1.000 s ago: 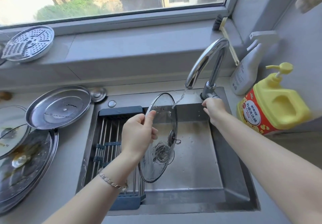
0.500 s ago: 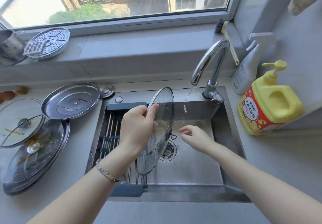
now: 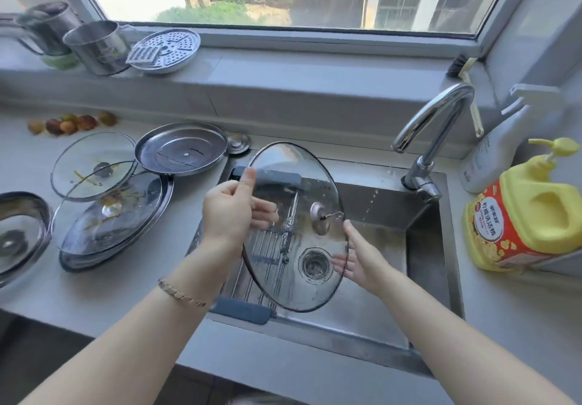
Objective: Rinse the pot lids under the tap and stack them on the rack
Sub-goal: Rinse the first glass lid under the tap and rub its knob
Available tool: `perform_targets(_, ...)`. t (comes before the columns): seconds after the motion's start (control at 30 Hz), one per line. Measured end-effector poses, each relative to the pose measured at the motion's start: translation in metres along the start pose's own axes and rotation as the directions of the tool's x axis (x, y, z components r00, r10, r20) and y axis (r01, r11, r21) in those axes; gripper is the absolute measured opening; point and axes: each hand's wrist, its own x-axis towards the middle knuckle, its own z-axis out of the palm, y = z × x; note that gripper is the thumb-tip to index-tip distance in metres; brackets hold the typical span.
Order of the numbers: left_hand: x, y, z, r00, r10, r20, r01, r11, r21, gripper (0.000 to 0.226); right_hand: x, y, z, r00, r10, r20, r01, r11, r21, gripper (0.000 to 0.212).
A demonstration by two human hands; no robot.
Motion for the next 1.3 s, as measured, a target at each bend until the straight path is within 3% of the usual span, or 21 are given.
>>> perform_targets(0.13,0.023,-0.027,-0.036,0.987,-0.153,-0.057,0.144,0.979,-0.144,0.036,0.012,-0.002,0.009,0.996,-0.012,-0.093,0.038,0.957,0.288,0.036)
perform_targets(0.2,0.041,-0.047,-0.052,0.978,-0.201,-0.056,0.19,0.97,-0.152,0.036,0.014,-0.007,0.018,0.995,-0.04,-0.093,0.07,0.935,0.347,0.031)
perform_targets(0.27,0.062,-0.073,-0.066,0.969,-0.243,-0.046,0.241,0.969,-0.049,0.042,0.017,-0.01,0.027,0.984,-0.098,-0.146,0.142,0.936,0.324,0.028)
perform_targets(0.33,0.082,-0.103,-0.084,0.977,-0.215,-0.002,0.207,0.938,0.279,0.048,0.021,-0.014,0.035,0.963,-0.177,-0.205,0.23,0.934,0.274,0.027)
perform_targets(0.37,0.092,-0.119,-0.094,0.985,-0.16,0.058,0.106,0.844,0.526,0.046,0.022,-0.016,0.038,0.949,-0.216,-0.23,0.271,0.932,0.241,0.028)
perform_targets(0.43,0.109,-0.144,-0.109,0.959,-0.038,0.28,-0.234,0.453,0.86,0.031,0.026,-0.018,0.044,0.919,-0.284,-0.273,0.334,0.928,0.162,0.029)
perform_targets(0.5,0.126,-0.164,-0.116,0.851,-0.067,0.521,-0.512,0.117,0.851,0.031,0.031,-0.018,0.053,0.893,-0.318,-0.319,0.361,0.928,0.087,0.029)
perform_targets(0.57,0.142,-0.175,-0.116,0.743,-0.221,0.632,-0.662,-0.105,0.742,0.049,0.037,-0.014,0.063,0.874,-0.323,-0.363,0.358,0.933,0.031,0.029)
perform_targets(0.63,0.155,-0.179,-0.116,0.692,-0.334,0.64,-0.721,-0.265,0.64,0.063,0.046,-0.006,0.074,0.859,-0.321,-0.399,0.344,0.939,-0.014,0.029)
perform_targets(0.7,0.166,-0.183,-0.119,0.671,-0.396,0.627,-0.741,-0.353,0.571,0.073,0.057,0.006,0.086,0.852,-0.316,-0.417,0.331,0.943,-0.038,0.031)
perform_targets(0.87,0.177,-0.187,-0.127,0.615,-0.397,0.681,-0.781,-0.427,0.456,0.078,0.079,0.025,0.115,0.851,-0.26,-0.457,0.298,0.955,0.011,0.028)
perform_targets(0.97,0.184,-0.185,-0.131,0.608,-0.384,0.695,-0.786,-0.415,0.458,0.079,0.088,0.032,0.118,0.847,-0.218,-0.485,0.27,0.962,0.038,0.027)
perform_targets(1.07,0.185,-0.183,-0.129,0.614,-0.396,0.683,-0.784,-0.404,0.471,0.079,0.097,0.045,0.114,0.808,-0.193,-0.556,0.155,0.981,-0.115,0.03)
perform_targets(1.17,0.184,-0.183,-0.126,0.621,-0.398,0.675,-0.781,-0.392,0.486,0.079,0.101,0.055,0.111,0.78,-0.16,-0.604,-0.069,0.939,-0.338,0.051)
perform_targets(1.3,0.183,-0.186,-0.124,0.64,-0.385,0.665,-0.766,-0.388,0.513,0.078,0.094,0.046,0.117,0.791,-0.246,-0.56,-0.111,0.843,-0.527,0.051)
